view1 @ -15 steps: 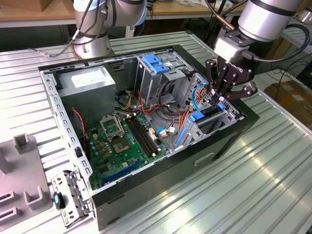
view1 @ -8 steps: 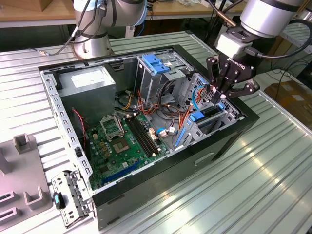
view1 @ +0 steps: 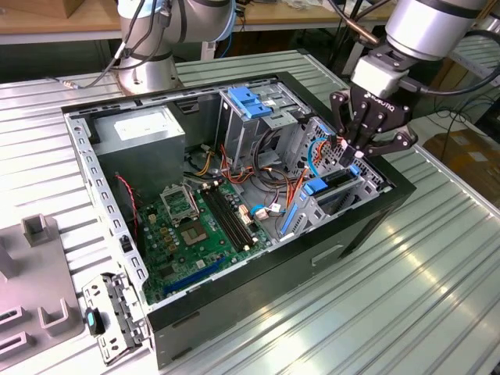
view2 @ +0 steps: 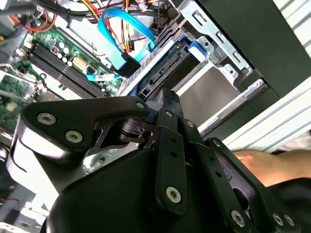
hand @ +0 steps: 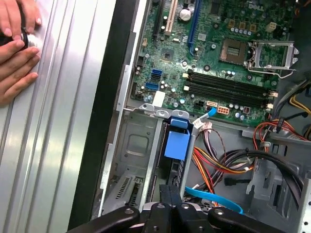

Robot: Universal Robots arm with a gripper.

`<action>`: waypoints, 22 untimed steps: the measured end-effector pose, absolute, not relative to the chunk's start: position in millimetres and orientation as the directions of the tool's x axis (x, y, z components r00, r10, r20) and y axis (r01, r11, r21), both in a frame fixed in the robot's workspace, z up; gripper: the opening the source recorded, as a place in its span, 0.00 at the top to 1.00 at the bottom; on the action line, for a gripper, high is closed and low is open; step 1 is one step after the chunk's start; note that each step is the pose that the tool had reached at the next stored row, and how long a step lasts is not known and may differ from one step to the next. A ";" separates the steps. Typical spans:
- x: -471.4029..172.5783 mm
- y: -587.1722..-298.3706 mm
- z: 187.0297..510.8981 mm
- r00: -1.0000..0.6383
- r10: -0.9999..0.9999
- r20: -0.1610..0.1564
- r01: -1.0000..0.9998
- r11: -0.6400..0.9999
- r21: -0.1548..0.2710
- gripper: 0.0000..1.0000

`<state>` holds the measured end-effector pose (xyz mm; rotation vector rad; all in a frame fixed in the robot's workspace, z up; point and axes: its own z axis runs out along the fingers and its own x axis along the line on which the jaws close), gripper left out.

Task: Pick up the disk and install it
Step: 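Insert the first disk wire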

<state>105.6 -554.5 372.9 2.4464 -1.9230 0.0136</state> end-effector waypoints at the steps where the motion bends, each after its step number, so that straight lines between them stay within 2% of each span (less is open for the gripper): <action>1: 106.5 -554.5 372.8 0.248 -0.968 0.025 -0.969 -0.248 0.018 0.89; 16: 146.5 -548.5 373.4 0.301 -0.953 0.024 -0.954 -0.300 0.022 0.89; 22: 149.3 -548.4 377.7 0.355 -0.935 0.010 -0.935 -0.354 0.024 0.89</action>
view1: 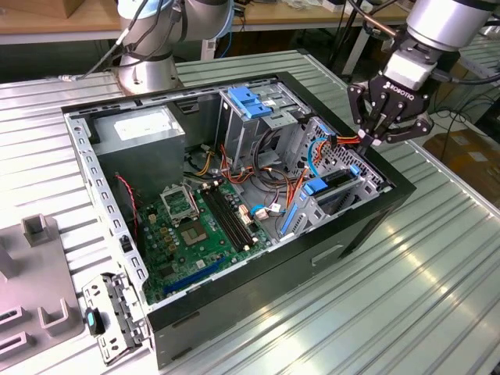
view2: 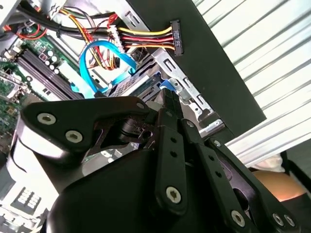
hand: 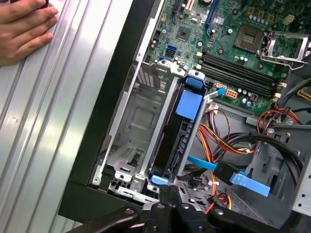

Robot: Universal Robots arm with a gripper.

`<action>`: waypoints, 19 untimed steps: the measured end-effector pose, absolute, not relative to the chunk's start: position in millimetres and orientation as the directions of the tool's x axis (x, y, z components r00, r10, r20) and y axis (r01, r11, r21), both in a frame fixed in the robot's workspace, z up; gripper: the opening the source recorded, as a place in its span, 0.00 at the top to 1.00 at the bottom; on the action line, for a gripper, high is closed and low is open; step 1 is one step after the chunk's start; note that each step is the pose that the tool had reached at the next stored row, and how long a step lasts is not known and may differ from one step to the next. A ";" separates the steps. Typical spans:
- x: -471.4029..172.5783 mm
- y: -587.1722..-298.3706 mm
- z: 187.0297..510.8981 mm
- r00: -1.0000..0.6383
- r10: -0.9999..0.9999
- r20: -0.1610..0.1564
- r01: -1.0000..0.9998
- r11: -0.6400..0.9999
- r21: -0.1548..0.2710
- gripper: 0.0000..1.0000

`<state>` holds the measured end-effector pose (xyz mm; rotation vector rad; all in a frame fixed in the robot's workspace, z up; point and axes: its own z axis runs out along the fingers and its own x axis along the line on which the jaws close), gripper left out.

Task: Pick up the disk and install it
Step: 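Insert the first disk wire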

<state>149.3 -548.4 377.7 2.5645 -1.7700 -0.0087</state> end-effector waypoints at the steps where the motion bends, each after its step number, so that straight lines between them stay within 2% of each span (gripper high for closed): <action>1: 149.5 -548.4 378.6 0.364 -0.931 0.008 -0.931 -0.364 0.025 0.89; 7: 151.7 -548.4 380.4 0.453 -0.891 0.007 -0.891 -0.453 0.025 0.89; 19: 164.3 -547.4 380.1 0.499 -0.867 0.007 -0.867 -0.498 0.025 0.89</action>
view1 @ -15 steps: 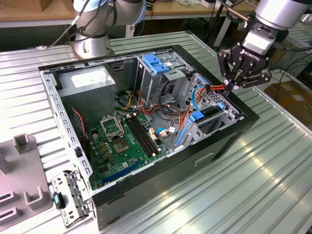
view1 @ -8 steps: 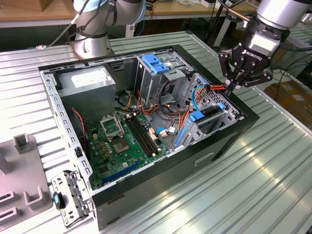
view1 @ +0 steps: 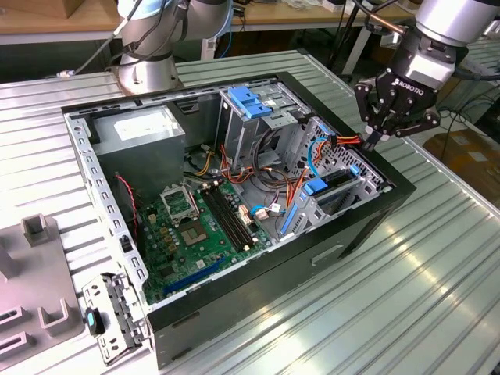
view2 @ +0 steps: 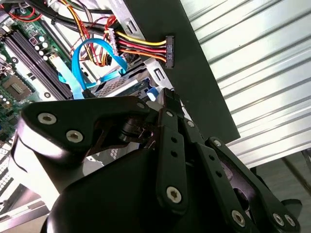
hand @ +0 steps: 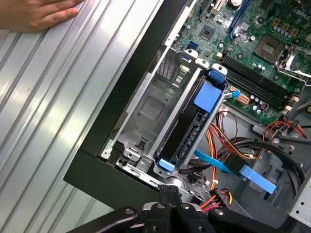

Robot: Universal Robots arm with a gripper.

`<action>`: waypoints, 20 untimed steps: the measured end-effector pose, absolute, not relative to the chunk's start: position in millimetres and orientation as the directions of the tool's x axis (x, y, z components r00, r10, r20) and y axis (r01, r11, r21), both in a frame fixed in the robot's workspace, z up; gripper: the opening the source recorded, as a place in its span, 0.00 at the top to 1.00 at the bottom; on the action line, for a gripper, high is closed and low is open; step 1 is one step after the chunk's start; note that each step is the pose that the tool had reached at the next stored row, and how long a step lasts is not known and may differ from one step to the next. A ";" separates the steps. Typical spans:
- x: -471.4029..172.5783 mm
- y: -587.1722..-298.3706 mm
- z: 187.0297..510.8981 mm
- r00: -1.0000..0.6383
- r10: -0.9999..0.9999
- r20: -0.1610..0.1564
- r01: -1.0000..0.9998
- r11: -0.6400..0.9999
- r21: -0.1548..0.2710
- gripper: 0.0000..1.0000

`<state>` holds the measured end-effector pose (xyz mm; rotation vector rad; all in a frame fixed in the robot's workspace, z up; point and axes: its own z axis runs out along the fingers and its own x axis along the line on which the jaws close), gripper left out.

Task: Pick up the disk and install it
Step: 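Insert the first disk wire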

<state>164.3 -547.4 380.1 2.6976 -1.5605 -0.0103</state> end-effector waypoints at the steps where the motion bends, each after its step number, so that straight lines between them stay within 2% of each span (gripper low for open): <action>1: 164.3 -547.4 380.1 0.499 -0.867 0.007 -0.866 -0.499 0.025 0.89; 9: 164.3 -547.4 380.1 0.505 -0.863 0.007 -0.863 -0.505 0.025 0.89; 20: 166.7 -544.3 380.0 0.596 -0.803 0.007 -0.803 -0.596 0.025 0.89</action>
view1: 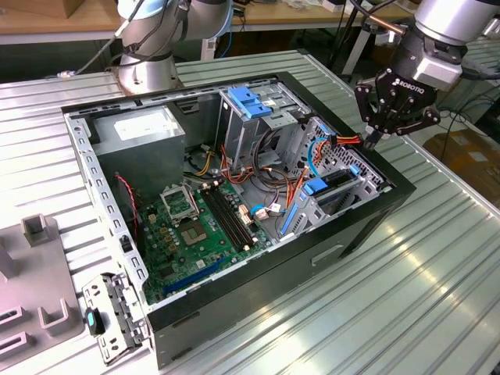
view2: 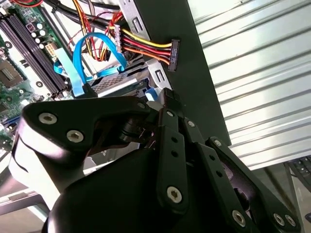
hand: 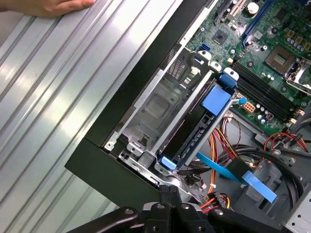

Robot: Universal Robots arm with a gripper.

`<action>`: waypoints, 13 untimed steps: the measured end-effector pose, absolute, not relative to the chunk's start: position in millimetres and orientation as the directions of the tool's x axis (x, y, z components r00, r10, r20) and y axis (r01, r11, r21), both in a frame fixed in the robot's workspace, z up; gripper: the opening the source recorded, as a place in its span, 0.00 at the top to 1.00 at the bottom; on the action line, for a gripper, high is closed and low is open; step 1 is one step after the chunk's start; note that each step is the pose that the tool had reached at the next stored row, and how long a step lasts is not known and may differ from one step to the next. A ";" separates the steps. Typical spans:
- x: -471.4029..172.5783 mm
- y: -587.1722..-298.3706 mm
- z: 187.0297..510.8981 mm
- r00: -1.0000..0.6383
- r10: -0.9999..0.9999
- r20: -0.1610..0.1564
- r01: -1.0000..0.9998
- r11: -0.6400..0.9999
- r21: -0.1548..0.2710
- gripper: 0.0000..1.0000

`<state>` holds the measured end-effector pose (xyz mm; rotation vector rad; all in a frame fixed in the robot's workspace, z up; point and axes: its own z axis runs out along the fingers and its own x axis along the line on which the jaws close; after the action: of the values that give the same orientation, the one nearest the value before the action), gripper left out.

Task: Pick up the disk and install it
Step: 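Insert the first disk wire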

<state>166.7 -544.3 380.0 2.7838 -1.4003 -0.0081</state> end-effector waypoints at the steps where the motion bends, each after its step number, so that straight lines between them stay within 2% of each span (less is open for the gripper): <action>1: 167.5 -543.1 380.0 0.601 -0.799 0.007 -0.799 -0.601 0.025 0.89; 13: 173.4 -526.5 380.0 0.656 -0.755 0.007 -0.755 -0.656 0.025 0.89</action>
<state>173.4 -526.5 380.0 2.8354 -1.2924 -0.0065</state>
